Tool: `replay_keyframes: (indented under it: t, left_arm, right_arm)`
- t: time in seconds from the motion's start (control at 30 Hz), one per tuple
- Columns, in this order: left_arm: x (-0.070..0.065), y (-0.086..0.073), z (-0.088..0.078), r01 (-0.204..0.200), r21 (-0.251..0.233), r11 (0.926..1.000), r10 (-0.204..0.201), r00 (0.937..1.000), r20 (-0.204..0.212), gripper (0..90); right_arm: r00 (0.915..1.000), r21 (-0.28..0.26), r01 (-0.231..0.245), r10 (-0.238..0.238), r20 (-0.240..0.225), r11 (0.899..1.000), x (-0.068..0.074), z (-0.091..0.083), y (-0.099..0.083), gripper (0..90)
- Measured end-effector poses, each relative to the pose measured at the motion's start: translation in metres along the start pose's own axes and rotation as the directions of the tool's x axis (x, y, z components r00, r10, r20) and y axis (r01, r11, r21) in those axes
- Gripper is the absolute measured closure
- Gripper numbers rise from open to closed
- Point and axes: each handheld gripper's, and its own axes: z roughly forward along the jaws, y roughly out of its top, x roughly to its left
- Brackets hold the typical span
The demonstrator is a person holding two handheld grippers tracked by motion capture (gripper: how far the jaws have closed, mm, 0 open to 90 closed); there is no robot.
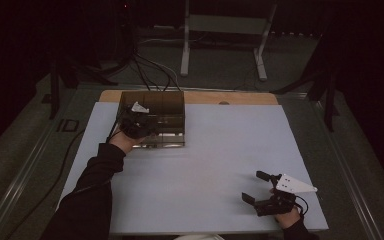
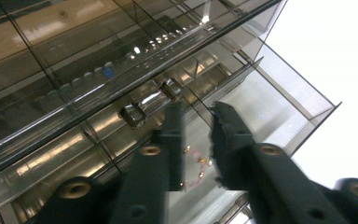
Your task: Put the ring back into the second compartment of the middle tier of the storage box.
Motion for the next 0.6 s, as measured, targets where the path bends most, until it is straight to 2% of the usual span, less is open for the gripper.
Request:
replay_keyframes:
  t: [0.03,0.07,0.2,0.5,0.6]
  left_arm:
    - [0.000,0.001,-0.001,-0.003,-0.002,1.0000,0.003,1.0000,-0.008,68.5]
    - [-0.001,0.001,-0.002,-0.002,-0.003,1.0000,0.002,0.9999,-0.011,61.8]
    - [-0.002,0.001,-0.004,-0.007,-0.006,1.0000,0.007,1.0000,-0.004,53.9]
    - [-0.009,0.004,-0.014,-0.006,-0.033,0.9994,0.007,0.9998,0.020,39.3]
    - [-0.010,0.005,-0.016,-0.007,-0.032,0.9995,0.008,0.9993,0.036,30.5]
  right_arm:
    - [1.0000,0.000,0.000,0.000,0.000,1.000,0.000,0.000,0.000,1.0]
    - [1.0000,0.002,0.000,0.000,0.000,1.000,0.000,0.000,0.000,1.0]
    - [1.0000,-0.001,-0.001,0.001,0.000,1.000,0.000,0.000,0.000,1.0]
    - [1.0000,0.002,-0.001,0.001,-0.002,1.000,0.000,0.000,0.000,1.0]
    - [1.0000,0.000,0.000,0.000,-0.003,1.000,0.000,0.000,0.000,1.0]
